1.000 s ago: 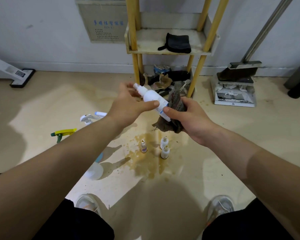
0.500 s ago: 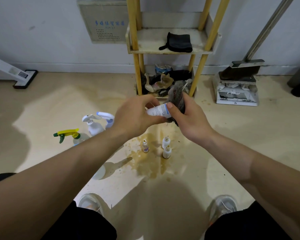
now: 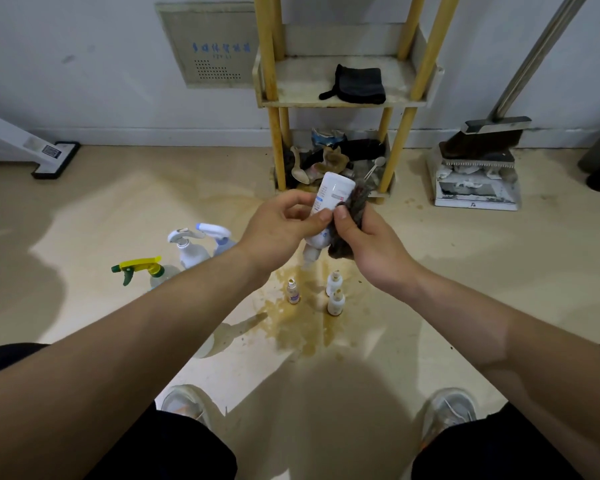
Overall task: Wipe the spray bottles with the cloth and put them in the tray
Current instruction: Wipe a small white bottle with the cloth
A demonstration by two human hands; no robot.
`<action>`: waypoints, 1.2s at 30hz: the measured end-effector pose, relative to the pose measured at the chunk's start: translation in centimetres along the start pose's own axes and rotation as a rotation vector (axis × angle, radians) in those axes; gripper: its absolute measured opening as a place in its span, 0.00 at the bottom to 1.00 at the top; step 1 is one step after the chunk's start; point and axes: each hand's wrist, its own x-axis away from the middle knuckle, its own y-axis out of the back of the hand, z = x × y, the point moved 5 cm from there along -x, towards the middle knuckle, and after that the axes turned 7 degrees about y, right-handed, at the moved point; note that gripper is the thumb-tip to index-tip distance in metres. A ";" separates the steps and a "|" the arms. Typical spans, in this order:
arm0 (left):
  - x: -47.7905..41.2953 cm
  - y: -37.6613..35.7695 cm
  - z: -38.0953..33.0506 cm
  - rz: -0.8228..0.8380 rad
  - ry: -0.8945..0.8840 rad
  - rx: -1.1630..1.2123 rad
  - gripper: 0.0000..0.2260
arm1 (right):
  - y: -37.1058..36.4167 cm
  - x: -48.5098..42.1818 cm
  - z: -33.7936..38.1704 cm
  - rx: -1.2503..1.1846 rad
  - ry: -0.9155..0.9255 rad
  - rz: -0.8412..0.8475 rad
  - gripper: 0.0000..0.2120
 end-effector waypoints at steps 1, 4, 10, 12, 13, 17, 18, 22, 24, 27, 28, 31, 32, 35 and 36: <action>0.0 0.4 0.0 -0.035 -0.027 -0.050 0.09 | -0.1 0.0 -0.1 0.008 -0.013 0.038 0.15; 0.2 1.4 -0.1 -0.102 -0.059 -0.179 0.09 | -1.1 0.4 -0.2 0.107 -0.035 0.199 0.10; 1.9 4.0 -0.2 -0.019 0.002 -0.362 0.22 | -3.7 0.5 0.5 0.298 -0.017 0.394 0.04; 3.0 5.0 0.0 -0.051 0.039 -0.261 0.19 | -4.5 0.4 0.9 0.299 -0.007 0.387 0.06; 3.4 5.7 0.3 -0.099 0.074 -0.173 0.17 | -4.8 0.3 1.1 0.275 -0.008 0.367 0.07; 5.1 8.9 2.0 -0.246 0.214 0.152 0.19 | -5.9 0.0 1.5 0.150 -0.037 0.371 0.12; 5.5 9.5 2.4 -0.249 0.233 0.185 0.19 | -6.2 0.0 1.6 0.107 -0.047 0.372 0.12; 7.3 12.0 4.1 -0.244 0.274 0.127 0.15 | -7.3 -0.1 2.4 -0.049 -0.048 0.360 0.13; 8.3 13.0 4.7 -0.216 0.247 -0.053 0.14 | -7.8 -0.6 2.7 -0.064 -0.029 0.344 0.14; 9.5 12.6 5.9 -0.083 0.215 -0.318 0.15 | -8.9 -1.5 3.0 -0.074 -0.002 0.297 0.17; 9.8 12.1 6.6 -0.042 0.219 -0.359 0.17 | -9.7 -1.6 3.3 -0.051 0.017 0.302 0.17; 10.2 11.3 9.0 -0.063 0.197 -0.442 0.18 | -12.7 -1.5 3.5 -0.017 0.035 0.347 0.13; 10.3 11.3 9.8 -0.097 0.187 -0.471 0.16 | -13.8 -1.3 3.5 -0.011 0.028 0.367 0.12; 10.4 11.8 12.5 -0.200 0.243 -0.519 0.15 | -16.1 -1.2 2.7 0.068 0.030 0.383 0.11; 10.2 12.0 13.8 -0.227 0.272 -0.503 0.17 | -16.5 -1.4 2.1 0.118 0.027 0.369 0.11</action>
